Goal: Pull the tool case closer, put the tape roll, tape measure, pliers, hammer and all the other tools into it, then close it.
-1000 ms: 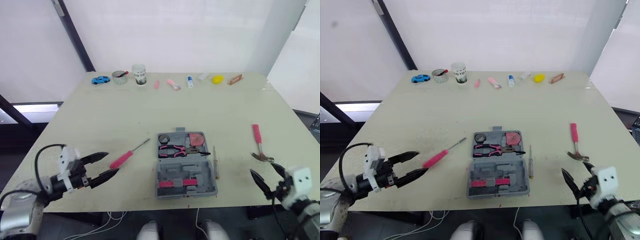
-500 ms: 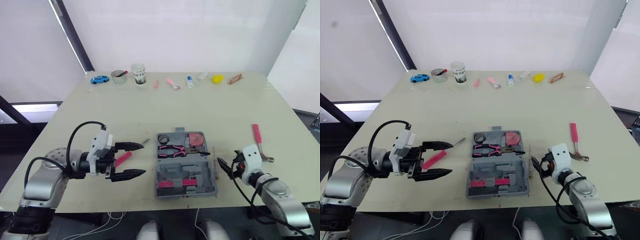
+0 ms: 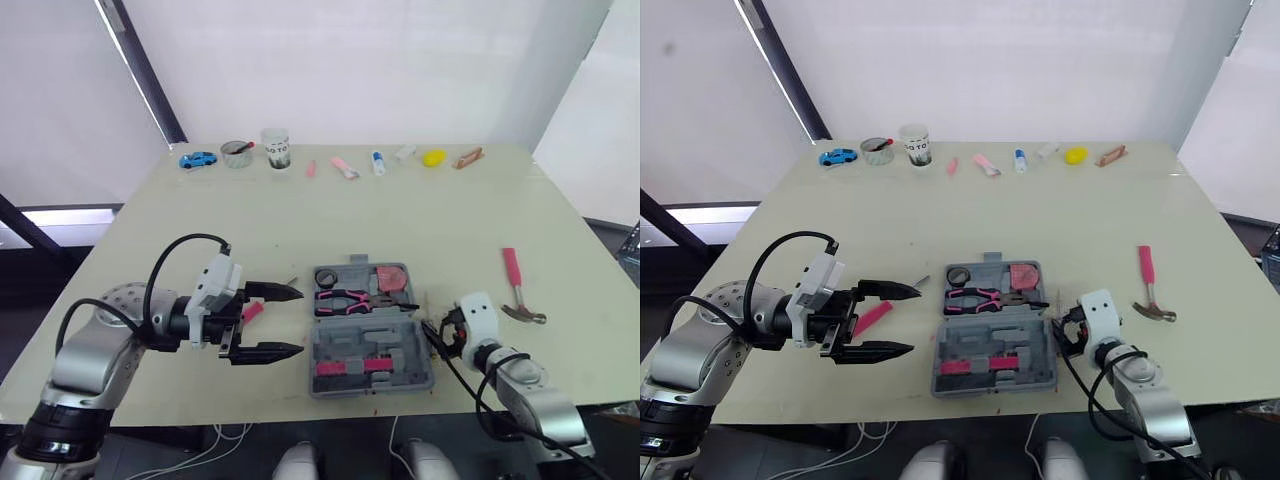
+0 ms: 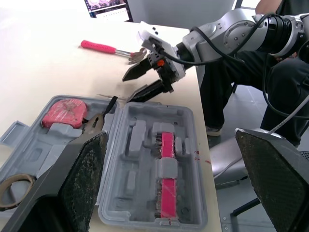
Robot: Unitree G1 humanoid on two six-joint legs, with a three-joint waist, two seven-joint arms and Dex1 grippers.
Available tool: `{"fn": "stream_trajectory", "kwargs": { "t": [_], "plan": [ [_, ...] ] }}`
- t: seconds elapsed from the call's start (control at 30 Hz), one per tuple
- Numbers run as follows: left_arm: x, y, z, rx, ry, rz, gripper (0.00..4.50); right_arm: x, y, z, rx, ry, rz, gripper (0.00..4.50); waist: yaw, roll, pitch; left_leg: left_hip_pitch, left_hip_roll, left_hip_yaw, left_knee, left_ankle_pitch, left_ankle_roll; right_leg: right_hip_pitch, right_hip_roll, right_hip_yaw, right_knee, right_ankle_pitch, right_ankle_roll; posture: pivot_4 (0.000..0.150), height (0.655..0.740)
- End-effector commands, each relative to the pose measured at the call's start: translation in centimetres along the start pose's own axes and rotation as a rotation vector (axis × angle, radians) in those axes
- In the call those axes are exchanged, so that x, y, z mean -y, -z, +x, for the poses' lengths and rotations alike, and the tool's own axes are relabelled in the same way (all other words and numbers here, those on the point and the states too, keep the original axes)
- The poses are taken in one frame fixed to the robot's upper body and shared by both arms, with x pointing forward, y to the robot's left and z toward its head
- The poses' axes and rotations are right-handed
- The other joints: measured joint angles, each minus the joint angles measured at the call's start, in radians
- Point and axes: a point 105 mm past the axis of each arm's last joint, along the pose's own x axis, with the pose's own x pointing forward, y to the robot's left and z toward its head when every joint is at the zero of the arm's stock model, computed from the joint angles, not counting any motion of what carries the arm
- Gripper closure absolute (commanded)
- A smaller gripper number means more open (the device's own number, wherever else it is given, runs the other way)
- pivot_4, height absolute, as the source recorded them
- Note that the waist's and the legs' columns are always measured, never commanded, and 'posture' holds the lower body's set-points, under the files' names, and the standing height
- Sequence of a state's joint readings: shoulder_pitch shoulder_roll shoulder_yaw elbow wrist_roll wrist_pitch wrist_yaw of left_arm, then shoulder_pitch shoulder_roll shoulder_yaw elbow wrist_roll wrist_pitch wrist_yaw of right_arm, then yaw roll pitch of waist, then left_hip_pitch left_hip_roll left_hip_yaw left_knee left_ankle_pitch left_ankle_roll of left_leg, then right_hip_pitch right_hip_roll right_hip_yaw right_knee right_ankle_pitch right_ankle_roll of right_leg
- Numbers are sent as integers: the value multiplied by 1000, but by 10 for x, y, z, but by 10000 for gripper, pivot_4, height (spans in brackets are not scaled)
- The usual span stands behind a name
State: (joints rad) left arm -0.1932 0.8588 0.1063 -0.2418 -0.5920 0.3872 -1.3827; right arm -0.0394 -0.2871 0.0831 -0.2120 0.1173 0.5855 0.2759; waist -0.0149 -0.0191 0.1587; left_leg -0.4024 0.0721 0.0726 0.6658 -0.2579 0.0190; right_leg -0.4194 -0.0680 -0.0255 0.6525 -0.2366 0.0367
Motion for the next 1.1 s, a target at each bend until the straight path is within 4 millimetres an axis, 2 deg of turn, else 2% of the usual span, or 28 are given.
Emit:
{"fn": "stream_trajectory", "kwargs": {
  "t": [0.03,0.13,0.27,0.3,0.33,0.4,0.43,0.67,0.9,1.1],
  "plan": [
    [1,-5,-1,9,12,24,353,3,8,0,-45,29,19,0,1,0,0,0,0,0,0,0,0,0,0,0,0,0,0,1500,7400],
    [0,-6,0,12,16,32,0,10,15,-1,-83,75,42,6816,1,0,0,0,0,0,0,0,0,0,0,0,1,0,0,1500,7400],
    [1,-8,1,18,29,40,0,14,19,-4,-100,97,56,23661,5,-1,0,1,0,-1,1,0,0,2,0,0,1,0,0,1500,7400],
    [2,-9,2,20,34,43,0,15,19,-4,-99,101,57,30237,5,-1,0,1,0,-1,2,0,0,3,0,0,0,0,0,1500,7400],
    [2,-10,3,23,38,47,0,16,19,-5,-97,104,58,32427,5,-1,0,1,0,-1,2,0,0,3,0,0,0,0,0,1500,7400],
    [2,-15,5,33,50,61,0,19,17,-7,-83,120,61,41788,7,-1,-1,1,0,-1,3,0,0,3,0,0,0,0,1,1500,7400],
    [3,-17,6,36,58,67,0,20,16,-8,-75,125,63,44880,7,-1,-1,1,0,-1,3,0,0,4,0,0,0,0,1,1500,7400],
    [9,-24,13,49,114,91,0,25,12,-28,-41,172,104,44880,6,-1,-1,1,0,-2,2,0,0,3,1,0,0,0,0,1500,7400],
    [11,-26,15,46,142,96,0,16,28,-49,-67,224,227,44880,2,-1,-1,1,0,-2,2,0,0,3,2,0,0,-2,3,1500,7400],
    [12,-25,15,40,163,93,0,-1,26,-46,-59,196,280,44880,1,-1,0,1,1,-2,2,0,0,3,2,1,1,-2,3,1500,7400]
  ]
}}
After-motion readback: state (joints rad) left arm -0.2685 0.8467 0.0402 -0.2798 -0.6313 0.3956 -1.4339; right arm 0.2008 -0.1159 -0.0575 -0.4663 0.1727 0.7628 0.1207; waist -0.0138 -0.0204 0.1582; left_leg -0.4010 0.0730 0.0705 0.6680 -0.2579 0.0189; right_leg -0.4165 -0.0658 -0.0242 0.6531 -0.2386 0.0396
